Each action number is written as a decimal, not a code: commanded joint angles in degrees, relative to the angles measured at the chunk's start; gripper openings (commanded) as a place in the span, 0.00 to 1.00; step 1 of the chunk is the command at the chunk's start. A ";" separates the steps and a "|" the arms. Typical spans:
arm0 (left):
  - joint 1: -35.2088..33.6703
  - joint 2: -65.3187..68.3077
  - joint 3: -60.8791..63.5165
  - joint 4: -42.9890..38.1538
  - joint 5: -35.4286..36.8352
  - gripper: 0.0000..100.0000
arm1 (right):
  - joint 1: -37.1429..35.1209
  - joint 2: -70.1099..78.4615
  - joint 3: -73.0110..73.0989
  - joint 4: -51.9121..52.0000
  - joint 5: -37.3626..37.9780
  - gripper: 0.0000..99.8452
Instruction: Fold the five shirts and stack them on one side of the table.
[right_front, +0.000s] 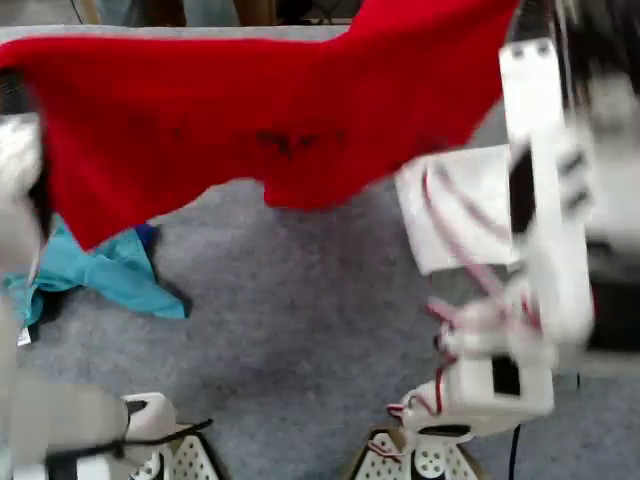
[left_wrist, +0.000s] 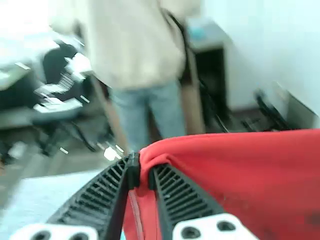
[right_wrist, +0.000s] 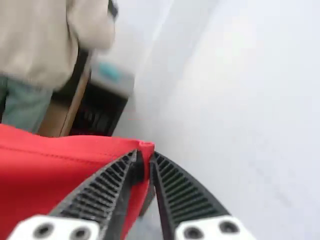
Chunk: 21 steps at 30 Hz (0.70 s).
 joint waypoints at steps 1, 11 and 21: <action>-5.49 -7.74 2.95 0.26 -0.44 0.03 | -2.73 -6.81 -1.80 -3.16 -0.44 0.01; -9.80 -27.78 18.24 0.26 4.66 0.03 | -4.22 -19.74 7.96 -15.82 0.00 0.01; -9.89 -41.58 42.07 0.26 5.10 0.03 | -0.79 -34.07 28.53 -26.02 3.25 0.01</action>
